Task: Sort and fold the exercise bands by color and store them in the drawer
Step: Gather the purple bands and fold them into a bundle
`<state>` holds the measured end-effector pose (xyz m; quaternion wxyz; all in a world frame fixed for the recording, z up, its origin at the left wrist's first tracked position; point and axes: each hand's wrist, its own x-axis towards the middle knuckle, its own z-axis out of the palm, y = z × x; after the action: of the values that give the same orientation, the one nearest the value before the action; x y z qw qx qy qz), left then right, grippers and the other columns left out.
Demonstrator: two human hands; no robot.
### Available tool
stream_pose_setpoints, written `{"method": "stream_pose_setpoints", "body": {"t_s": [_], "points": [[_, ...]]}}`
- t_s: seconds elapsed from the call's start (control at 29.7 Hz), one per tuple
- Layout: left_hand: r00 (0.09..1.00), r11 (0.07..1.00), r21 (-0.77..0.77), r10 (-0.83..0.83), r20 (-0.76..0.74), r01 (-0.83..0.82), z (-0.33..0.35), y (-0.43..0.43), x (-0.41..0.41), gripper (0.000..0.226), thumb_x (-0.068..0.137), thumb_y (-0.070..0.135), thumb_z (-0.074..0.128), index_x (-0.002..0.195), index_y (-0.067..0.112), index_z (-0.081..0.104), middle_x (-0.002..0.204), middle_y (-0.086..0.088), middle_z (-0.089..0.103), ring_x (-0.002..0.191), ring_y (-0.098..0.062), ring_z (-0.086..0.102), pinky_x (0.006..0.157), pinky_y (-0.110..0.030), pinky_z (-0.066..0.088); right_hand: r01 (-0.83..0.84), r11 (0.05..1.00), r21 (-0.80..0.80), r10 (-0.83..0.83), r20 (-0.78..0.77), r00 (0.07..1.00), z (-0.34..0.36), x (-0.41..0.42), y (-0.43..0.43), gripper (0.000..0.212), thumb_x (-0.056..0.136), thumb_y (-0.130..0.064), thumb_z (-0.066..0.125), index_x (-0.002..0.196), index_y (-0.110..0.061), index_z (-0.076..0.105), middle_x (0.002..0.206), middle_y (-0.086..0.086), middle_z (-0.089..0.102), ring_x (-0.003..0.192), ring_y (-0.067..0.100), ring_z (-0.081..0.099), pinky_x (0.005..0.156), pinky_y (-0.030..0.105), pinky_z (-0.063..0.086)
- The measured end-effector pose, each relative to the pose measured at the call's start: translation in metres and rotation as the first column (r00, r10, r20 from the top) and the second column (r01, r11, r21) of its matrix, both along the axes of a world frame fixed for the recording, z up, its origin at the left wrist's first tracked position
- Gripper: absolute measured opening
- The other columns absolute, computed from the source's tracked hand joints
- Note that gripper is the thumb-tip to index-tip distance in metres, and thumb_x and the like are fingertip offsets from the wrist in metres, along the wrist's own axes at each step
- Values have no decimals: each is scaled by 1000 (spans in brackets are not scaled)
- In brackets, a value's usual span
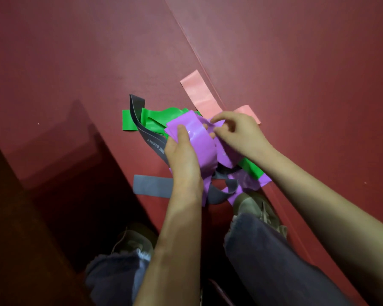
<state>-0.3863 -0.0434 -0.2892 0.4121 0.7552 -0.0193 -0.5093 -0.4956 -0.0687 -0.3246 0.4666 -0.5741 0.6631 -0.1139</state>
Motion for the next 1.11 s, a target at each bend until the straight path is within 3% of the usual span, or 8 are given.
{"method": "stream_pose_setpoints", "body": {"t_s": [0.07, 0.17, 0.3, 0.54, 0.67, 0.84, 1.01, 1.11], "points": [[999, 1000, -3, 23, 39, -23, 0, -2, 1, 31, 94, 23, 44, 118, 7, 55, 119, -20, 61, 111, -34, 58, 98, -50, 45, 218, 975, 37, -219, 295, 930, 14, -3, -2, 19, 83, 1, 55, 96, -8, 66, 38, -12, 44, 40, 0, 38, 47, 11, 27], [995, 1000, -8, 17, 97, -16, 3, -4, 3, 36, 95, 21, 42, 125, 4, 51, 123, -16, 59, 115, -29, 56, 101, -46, 43, 430, 881, 195, -455, 598, 660, 36, -9, 1, 22, 79, -4, 56, 80, -23, 66, 50, -11, 46, 48, -2, 37, 50, 11, 30], [995, 999, -52, 0, 97, 5, 7, -2, 5, 22, 93, 13, 45, 108, 6, 60, 91, 0, 64, 81, -13, 59, 75, -23, 50, 390, 816, 427, -561, 748, 355, 53, -11, 7, 21, 76, -5, 53, 78, -21, 66, 63, -4, 58, 53, 3, 52, 52, 14, 43], [982, 982, -130, 115, -151, -135, 14, -8, 5, 25, 93, 5, 41, 103, 16, 60, 104, -15, 60, 88, -22, 53, 81, -35, 45, 205, 955, 214, -294, 592, 751, 48, 6, 30, 26, 87, -3, 52, 92, -28, 59, 53, -5, 32, 48, 0, 27, 50, 12, 24], [987, 988, -71, 132, -92, -139, 9, -5, 5, 25, 98, 19, 32, 96, 16, 57, 96, -9, 61, 88, -24, 57, 84, -35, 45, 196, 967, 163, -254, 548, 797, 45, 13, 33, 25, 88, 3, 50, 97, -19, 54, 49, -7, 30, 43, 1, 28, 48, 9, 27], [1000, 1000, -13, 5, -30, -6, 11, -8, 5, 62, 87, 56, 35, 129, 12, 48, 133, -7, 53, 123, -26, 51, 106, -46, 38, 159, 972, 174, -231, 567, 790, 38, 18, 37, 27, 88, -3, 52, 94, -28, 48, 52, -9, 36, 43, 1, 30, 48, 14, 26], [979, 985, -91, -133, 154, 148, 14, -3, 6, 37, 92, 24, 47, 121, 2, 52, 123, -18, 58, 117, -30, 54, 103, -51, 39, 204, 965, 165, -260, 497, 828, 32, 26, 45, 27, 88, -4, 53, 102, -26, 45, 63, 1, 38, 50, 4, 32, 51, 15, 29], [979, 980, -114, -146, 145, 163, 20, -7, 7, 46, 85, 33, 47, 120, 3, 51, 122, -16, 58, 115, -29, 55, 103, -52, 39, 170, 980, 107, -199, 384, 902, 30, 26, 47, 19, 88, -12, 57, 105, -18, 55, 78, 4, 47, 68, 8, 43, 64, 11, 36]]}}
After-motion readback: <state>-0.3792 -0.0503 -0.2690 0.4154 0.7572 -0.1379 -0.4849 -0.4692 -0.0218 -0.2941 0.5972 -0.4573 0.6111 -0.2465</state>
